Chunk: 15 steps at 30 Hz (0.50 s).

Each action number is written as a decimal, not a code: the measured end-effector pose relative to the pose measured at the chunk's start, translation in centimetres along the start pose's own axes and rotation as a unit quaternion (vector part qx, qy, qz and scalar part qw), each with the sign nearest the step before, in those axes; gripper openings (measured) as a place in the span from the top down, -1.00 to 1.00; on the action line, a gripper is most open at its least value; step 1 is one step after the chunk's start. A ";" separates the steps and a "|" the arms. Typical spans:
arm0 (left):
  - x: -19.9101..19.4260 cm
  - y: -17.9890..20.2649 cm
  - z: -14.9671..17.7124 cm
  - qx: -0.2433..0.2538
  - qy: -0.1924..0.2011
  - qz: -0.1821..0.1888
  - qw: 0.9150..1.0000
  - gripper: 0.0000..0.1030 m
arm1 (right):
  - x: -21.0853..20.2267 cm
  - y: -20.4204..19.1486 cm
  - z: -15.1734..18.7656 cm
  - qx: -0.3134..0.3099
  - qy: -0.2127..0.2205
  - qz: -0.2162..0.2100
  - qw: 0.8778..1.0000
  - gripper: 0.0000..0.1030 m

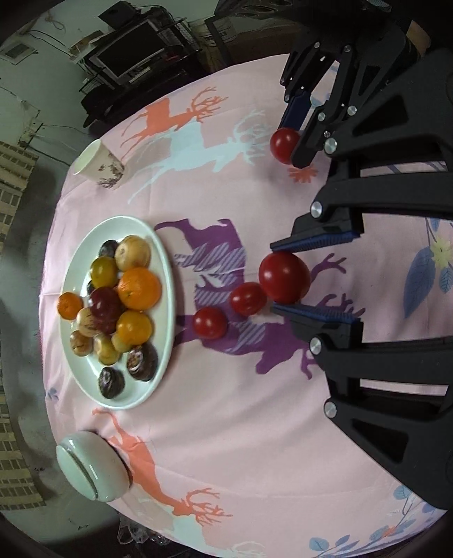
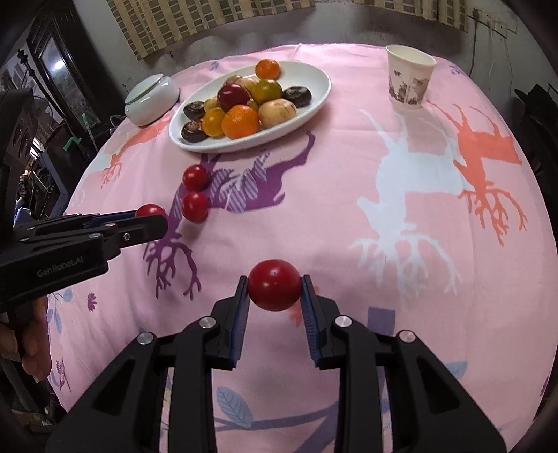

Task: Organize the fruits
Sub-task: 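Carry both cherry tomatoes onto the white plate and open both tools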

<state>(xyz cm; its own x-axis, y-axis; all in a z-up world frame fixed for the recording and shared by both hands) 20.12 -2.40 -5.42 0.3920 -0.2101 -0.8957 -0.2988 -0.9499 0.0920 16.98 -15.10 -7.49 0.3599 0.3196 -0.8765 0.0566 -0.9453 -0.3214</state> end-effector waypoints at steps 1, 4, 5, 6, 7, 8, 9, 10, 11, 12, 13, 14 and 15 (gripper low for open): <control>-0.4 -0.6 -0.8 -0.001 0.008 -0.005 1.000 0.42 | 0.0 -0.6 -1.0 -0.002 0.007 -0.005 1.000 0.43; -1.2 -2.4 -2.9 -0.005 0.027 -0.016 0.999 0.42 | -0.1 -2.1 -4.0 -0.007 0.025 -0.018 0.999 0.42; -1.4 -2.9 -3.8 -0.007 0.033 -0.020 0.999 0.42 | -0.1 -2.6 -5.1 -0.007 0.033 -0.022 0.999 0.42; -1.5 -3.5 -4.6 -0.008 0.038 -0.023 0.999 0.42 | -0.2 -3.0 -6.1 -0.008 0.040 -0.025 0.999 0.42; -1.5 -4.0 -5.3 -0.009 0.042 -0.027 0.999 0.42 | -0.1 -3.5 -7.1 -0.011 0.047 -0.028 0.998 0.42; -1.5 -4.5 -5.9 -0.011 0.045 -0.029 0.998 0.42 | -0.1 -3.9 -8.0 -0.014 0.053 -0.029 0.998 0.42; -1.5 -4.9 -6.4 -0.014 0.048 -0.031 0.998 0.42 | 0.0 -4.3 -8.9 -0.016 0.059 -0.030 0.998 0.42; -1.3 -5.3 -7.0 -0.017 0.050 -0.032 0.998 0.42 | 0.2 -4.6 -9.7 -0.017 0.062 -0.031 0.997 0.42; -1.1 -5.7 -7.4 -0.020 0.052 -0.034 0.998 0.42 | 0.4 -4.8 -10.3 -0.018 0.066 -0.032 0.997 0.42; -0.9 -6.0 -7.8 -0.023 0.053 -0.035 0.998 0.42 | 0.7 -5.0 -11.0 -0.019 0.070 -0.032 0.997 0.42; -0.5 -6.3 -8.1 -0.025 0.052 -0.035 0.998 0.42 | 1.1 -5.3 -11.6 -0.019 0.072 -0.032 0.997 0.42; 0.0 -6.4 -8.4 -0.026 0.051 -0.034 0.998 0.42 | 1.5 -5.4 -12.1 -0.017 0.072 -0.033 0.997 0.42; 0.5 -6.5 -8.7 -0.027 0.049 -0.034 0.998 0.42 | 2.0 -5.6 -12.6 -0.014 0.071 -0.035 0.997 0.42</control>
<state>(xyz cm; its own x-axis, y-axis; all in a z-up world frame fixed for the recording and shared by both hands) 29.86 1.69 -2.72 0.4930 -0.1637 -0.8545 -0.2224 -0.9732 0.0582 29.16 -10.01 -2.92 0.4827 0.3732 -0.7922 0.1114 -0.9235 -0.3672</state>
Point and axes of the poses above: each gripper's, at about its wrist camera, not at the fingertips, and x roughly the way its jaws point, y to its right, z to its underside, the point moved 8 cm from there along x, roughly the way its jaws point, and after that the axes turned 13 degrees about x, right-handed, at the moved point
